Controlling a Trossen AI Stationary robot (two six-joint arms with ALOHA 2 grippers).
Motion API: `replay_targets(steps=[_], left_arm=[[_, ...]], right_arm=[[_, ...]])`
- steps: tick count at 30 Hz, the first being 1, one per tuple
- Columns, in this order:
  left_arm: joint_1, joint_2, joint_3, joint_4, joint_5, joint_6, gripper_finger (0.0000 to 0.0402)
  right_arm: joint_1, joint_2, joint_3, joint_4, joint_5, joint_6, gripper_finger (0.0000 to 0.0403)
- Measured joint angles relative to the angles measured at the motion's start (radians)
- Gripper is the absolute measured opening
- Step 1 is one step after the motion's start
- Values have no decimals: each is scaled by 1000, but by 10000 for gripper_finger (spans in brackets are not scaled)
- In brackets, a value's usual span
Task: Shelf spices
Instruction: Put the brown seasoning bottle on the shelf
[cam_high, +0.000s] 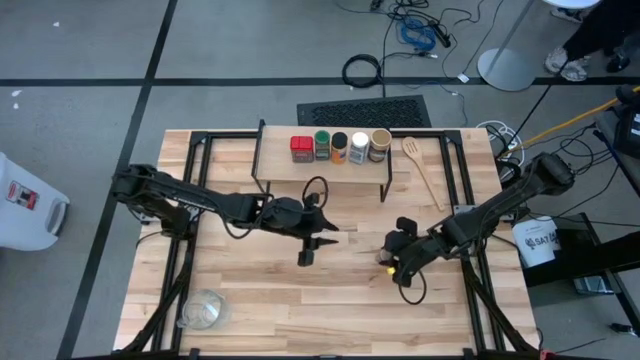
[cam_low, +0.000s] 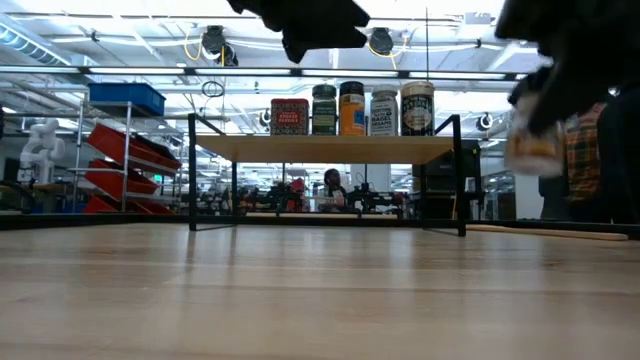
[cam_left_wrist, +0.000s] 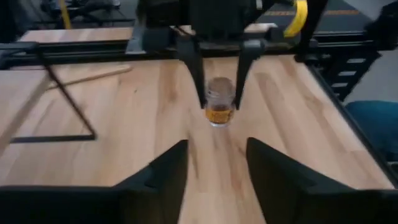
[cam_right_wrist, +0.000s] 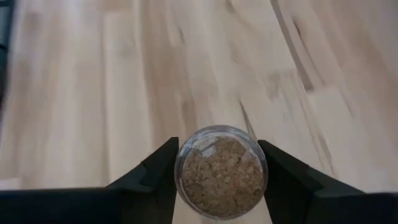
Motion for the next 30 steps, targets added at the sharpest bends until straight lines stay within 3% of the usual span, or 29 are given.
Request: replay_targets(steps=[5,9,19,30], left_arm=[[-6,39,0,106,5,-1,250],[-2,78,0,214,-20,-73,293],[0,99,0,299,-12,-131,302],[-5,125,8,299,-11,-65,302]], right_arm=[[-6,-23,73,-1,0,-129,170],[-41,-31,147,3,1,-260,170],[-108,-31,215,58,2,-482,171],[-122,-31,215,111,0,-518,171]])
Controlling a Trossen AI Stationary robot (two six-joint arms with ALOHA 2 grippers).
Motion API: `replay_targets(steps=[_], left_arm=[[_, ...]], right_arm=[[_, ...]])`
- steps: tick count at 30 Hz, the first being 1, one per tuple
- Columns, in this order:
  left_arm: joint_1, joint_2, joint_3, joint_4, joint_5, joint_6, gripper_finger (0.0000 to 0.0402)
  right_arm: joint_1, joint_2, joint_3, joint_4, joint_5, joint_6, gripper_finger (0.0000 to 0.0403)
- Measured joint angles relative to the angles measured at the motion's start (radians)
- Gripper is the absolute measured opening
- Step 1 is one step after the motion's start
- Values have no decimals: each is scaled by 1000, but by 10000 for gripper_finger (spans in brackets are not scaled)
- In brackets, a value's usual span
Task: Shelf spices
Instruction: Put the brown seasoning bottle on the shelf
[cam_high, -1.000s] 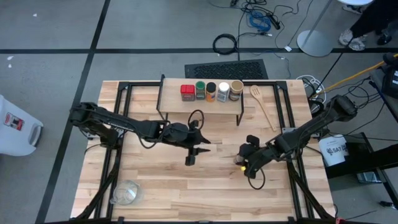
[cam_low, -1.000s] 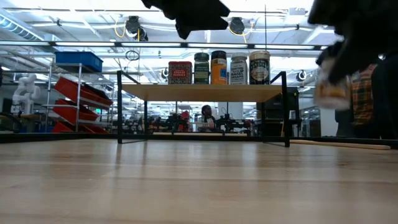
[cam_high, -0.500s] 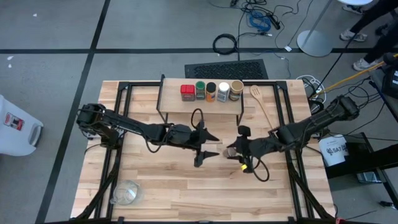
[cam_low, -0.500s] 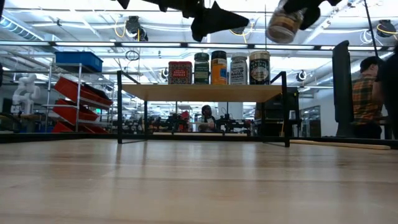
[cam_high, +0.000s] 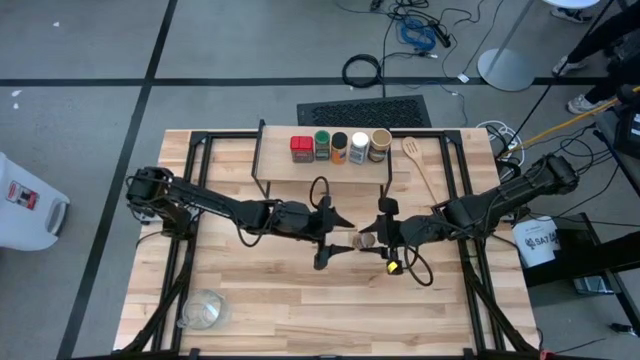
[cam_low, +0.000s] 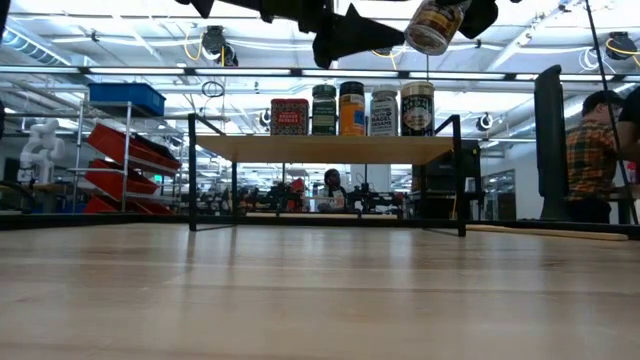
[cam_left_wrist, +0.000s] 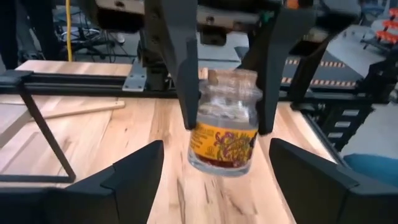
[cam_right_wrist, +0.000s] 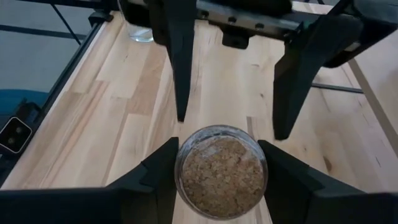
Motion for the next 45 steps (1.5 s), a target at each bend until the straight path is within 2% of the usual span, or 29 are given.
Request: replay_targets(steps=[21,40,45], left_arm=[[-6,172,156,-5,-8,23,302],[-9,166,159,-72,-11,74,301],[-9,166,159,-69,-19,74,287]], right_arm=[[0,1,0,0,-2,0,171],[0,1,0,-18,-2,8,171],[0,1,0,-17,-2,8,171]])
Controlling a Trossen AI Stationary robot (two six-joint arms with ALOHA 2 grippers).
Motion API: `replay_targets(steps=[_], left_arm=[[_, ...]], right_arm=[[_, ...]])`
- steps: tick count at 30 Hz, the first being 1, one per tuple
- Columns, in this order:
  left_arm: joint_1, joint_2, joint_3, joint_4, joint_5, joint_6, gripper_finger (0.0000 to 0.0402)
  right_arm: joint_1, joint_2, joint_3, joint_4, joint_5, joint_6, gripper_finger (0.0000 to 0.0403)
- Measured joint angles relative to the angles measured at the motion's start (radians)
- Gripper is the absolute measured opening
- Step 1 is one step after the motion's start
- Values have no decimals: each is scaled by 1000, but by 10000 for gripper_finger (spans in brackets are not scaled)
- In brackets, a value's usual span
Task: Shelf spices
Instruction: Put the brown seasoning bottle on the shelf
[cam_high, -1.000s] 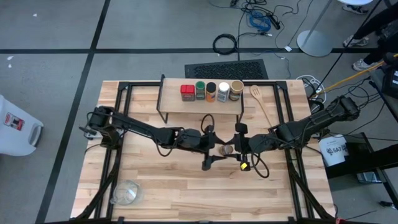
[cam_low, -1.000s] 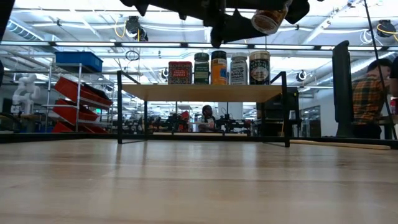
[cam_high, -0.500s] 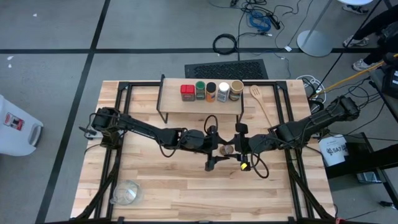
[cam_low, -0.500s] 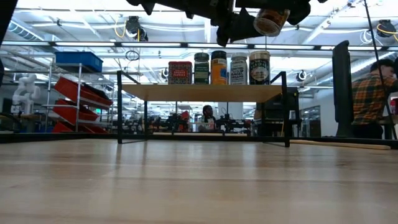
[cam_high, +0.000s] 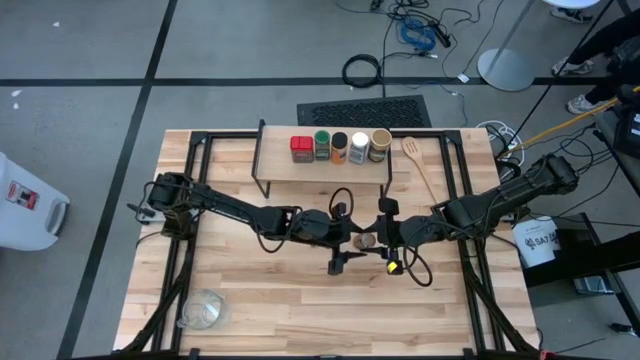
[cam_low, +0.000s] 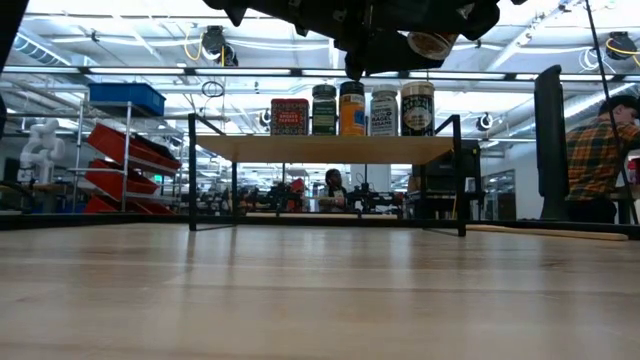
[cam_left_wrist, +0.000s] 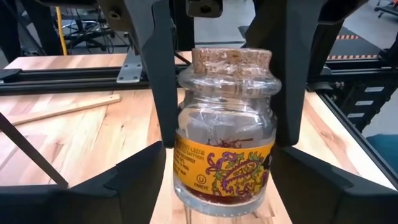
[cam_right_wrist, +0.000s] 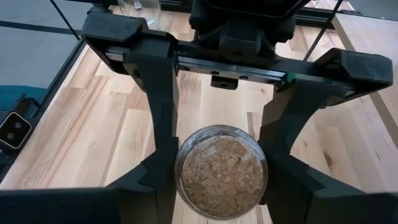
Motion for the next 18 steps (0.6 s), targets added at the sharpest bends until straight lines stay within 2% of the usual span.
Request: replay_targets(steps=[10,14,18], left_arm=[[0,0,0,2,-3,-3,228],[0,0,0,1,-3,0,204],[0,0,0,2,-3,-5,196]], right_arm=[[0,0,0,0,0,0,173],[0,0,0,0,-2,4,189],[0,0,0,0,0,11,205]])
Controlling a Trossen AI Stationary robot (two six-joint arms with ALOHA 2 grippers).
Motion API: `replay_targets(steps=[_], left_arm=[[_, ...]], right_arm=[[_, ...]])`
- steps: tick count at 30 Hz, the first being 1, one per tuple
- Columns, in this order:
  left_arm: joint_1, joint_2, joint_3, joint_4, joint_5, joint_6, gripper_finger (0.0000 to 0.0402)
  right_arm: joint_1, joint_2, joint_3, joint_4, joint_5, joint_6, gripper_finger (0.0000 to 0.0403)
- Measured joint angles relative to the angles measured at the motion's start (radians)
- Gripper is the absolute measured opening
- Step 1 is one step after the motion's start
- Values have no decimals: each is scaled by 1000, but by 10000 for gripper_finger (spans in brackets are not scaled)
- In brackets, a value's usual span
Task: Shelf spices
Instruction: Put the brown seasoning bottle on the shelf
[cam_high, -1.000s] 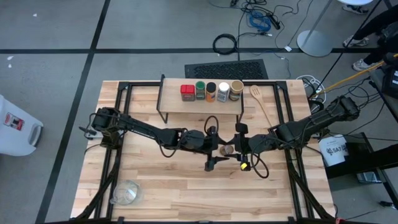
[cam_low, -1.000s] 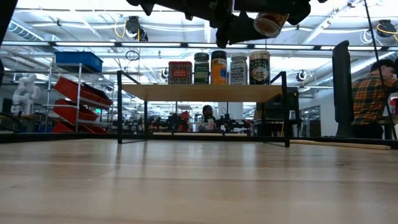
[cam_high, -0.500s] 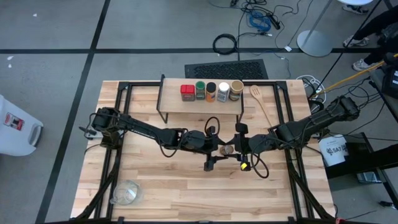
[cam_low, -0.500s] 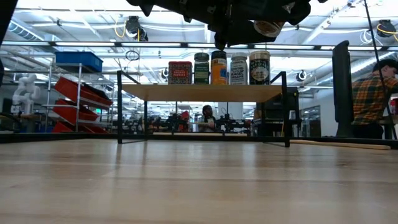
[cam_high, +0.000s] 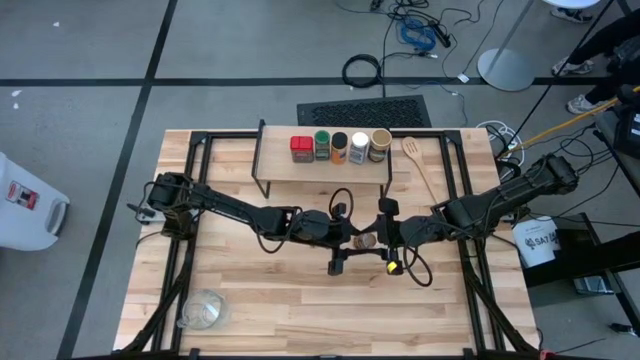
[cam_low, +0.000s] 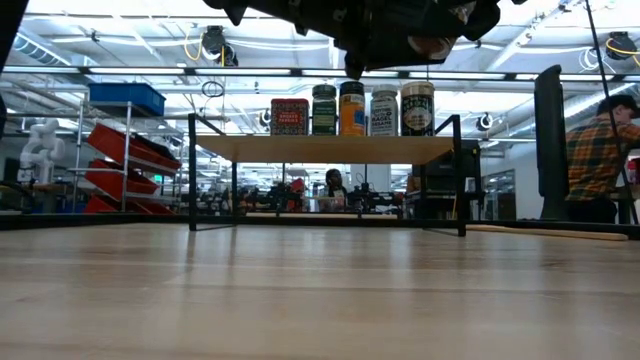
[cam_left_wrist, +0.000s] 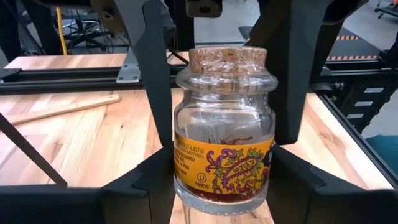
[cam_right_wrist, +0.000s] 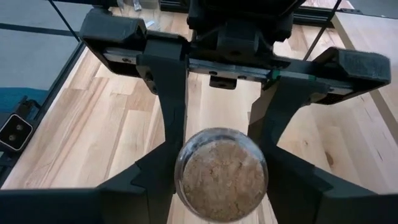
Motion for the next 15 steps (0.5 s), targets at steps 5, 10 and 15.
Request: replay_targets(steps=[5,10,15], left_arm=[[0,0,0,-3,0,0,200],[0,0,0,-3,0,0,200],[1,0,0,0,-2,-1,201]], right_arm=[[0,0,0,3,1,1,205],[0,0,0,3,10,1,205],[2,-1,0,21,56,-11,224]])
